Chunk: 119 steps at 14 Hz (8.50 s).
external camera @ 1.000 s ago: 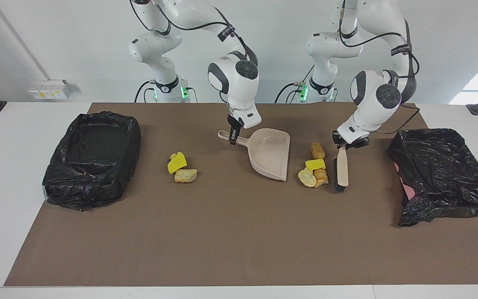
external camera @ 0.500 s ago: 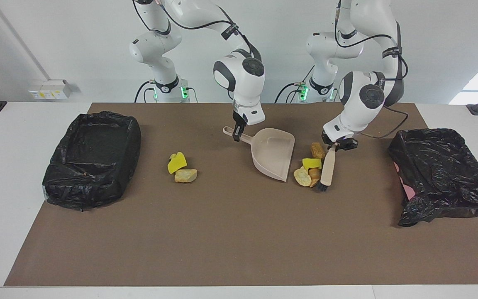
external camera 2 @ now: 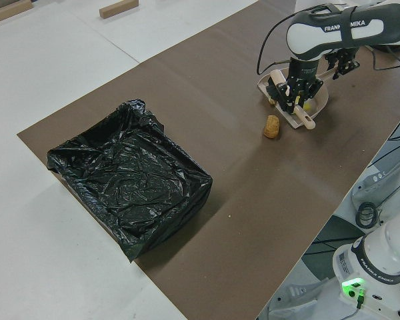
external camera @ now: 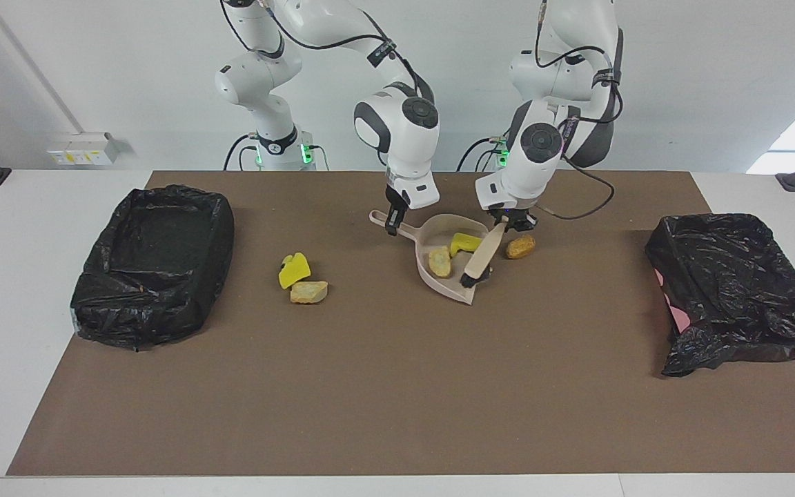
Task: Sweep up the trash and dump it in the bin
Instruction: 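Brush the sponges and rocks into the dustpan with the left gripper, then carry the loaded dustpan with the right gripper to the far bag, then tip the dustpan into the bag while the left gripper drops the brush, then bring the empty dustpan back and set it down with the right gripper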
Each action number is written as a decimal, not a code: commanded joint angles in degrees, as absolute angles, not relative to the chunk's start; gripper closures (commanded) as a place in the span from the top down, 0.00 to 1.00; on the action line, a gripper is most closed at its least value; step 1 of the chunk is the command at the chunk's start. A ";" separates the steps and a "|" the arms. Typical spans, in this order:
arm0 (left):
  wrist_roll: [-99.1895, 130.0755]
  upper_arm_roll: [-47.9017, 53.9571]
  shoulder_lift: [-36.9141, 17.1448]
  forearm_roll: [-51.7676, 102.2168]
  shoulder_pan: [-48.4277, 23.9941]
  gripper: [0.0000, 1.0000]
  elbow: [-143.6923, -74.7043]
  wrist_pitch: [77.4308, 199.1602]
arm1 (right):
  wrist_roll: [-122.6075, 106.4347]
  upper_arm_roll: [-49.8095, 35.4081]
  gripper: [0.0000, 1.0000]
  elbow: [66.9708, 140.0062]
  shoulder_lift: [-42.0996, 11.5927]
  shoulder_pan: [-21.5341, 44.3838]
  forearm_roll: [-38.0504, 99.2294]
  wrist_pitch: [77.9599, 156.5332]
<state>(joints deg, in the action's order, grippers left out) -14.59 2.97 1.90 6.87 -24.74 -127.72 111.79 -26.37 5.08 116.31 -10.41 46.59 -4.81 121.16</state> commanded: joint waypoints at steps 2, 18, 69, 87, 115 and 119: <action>-10.58 1.85 5.70 9.67 -24.44 0.00 -126.30 106.18 | -25.05 4.75 0.00 116.37 -10.02 46.41 -6.06 121.38; 9.56 1.84 14.58 5.71 -7.29 0.00 -142.98 111.08 | -33.93 4.83 0.00 116.63 -10.90 45.44 -6.42 123.31; 43.05 2.20 7.12 18.54 -48.59 0.00 -137.81 121.82 | -92.63 5.63 0.00 116.54 11.69 -19.87 -28.45 110.13; 31.75 1.58 4.13 12.50 -25.15 1.00 -131.50 120.85 | -94.30 4.31 0.00 120.94 17.39 -11.69 -51.24 112.07; -0.51 1.58 2.55 0.62 0.88 1.00 -97.40 95.20 | -15.10 -20.29 0.00 104.79 5.13 -3.01 -14.69 98.00; -3.43 1.50 0.53 0.27 1.05 1.00 -90.18 88.34 | 10.73 -20.48 0.00 97.76 -7.70 6.30 -10.81 100.97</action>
<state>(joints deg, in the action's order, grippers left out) -2.39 1.19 2.21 1.46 0.50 -94.02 91.88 -1.23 -20.71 104.88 0.59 2.59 -12.67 100.68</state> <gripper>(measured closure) 0.000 0.683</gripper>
